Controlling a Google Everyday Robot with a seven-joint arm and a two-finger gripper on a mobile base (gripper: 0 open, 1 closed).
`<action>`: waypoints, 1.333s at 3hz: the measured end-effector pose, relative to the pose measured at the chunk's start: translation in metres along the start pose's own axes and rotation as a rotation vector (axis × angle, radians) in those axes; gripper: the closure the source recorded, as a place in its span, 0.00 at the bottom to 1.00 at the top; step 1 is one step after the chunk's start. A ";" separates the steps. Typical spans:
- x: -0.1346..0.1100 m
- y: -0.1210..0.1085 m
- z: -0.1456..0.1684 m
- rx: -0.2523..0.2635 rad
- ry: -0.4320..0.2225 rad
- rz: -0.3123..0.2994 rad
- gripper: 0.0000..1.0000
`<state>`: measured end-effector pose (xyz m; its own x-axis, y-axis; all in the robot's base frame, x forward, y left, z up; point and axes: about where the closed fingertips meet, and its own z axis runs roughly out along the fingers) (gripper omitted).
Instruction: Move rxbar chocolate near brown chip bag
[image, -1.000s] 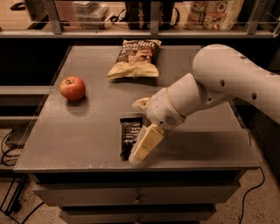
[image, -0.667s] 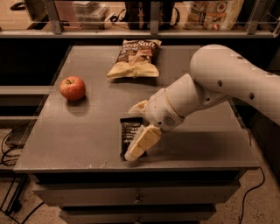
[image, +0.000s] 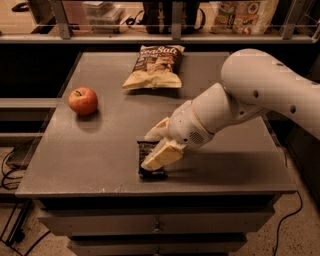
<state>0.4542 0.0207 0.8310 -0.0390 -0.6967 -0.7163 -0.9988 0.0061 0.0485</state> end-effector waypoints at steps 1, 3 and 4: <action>0.004 0.001 -0.002 0.002 -0.002 0.014 0.88; 0.014 -0.019 -0.047 0.097 -0.056 0.073 1.00; 0.031 -0.048 -0.091 0.190 -0.082 0.135 1.00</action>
Offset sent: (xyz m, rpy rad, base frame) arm 0.0093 -0.0292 0.0101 0.0317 -0.0085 -0.0852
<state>0.5033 -0.0660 0.8698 -0.1666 -0.6199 -0.7668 -0.9718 0.2350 0.0212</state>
